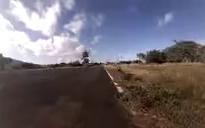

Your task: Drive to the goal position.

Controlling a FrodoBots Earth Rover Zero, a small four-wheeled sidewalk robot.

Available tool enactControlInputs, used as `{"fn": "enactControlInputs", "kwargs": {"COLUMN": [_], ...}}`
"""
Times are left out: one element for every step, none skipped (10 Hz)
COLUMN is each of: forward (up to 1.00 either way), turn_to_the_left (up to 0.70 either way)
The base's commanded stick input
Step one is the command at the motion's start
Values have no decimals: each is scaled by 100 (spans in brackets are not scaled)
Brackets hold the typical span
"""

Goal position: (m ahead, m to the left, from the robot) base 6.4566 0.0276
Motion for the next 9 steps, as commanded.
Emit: {"fn": "enactControlInputs", "kwargs": {"forward": [70,70,70,70,70,70,70,70,70], "turn_to_the_left": [0,0,0,0,35,35,32,15,0]}}
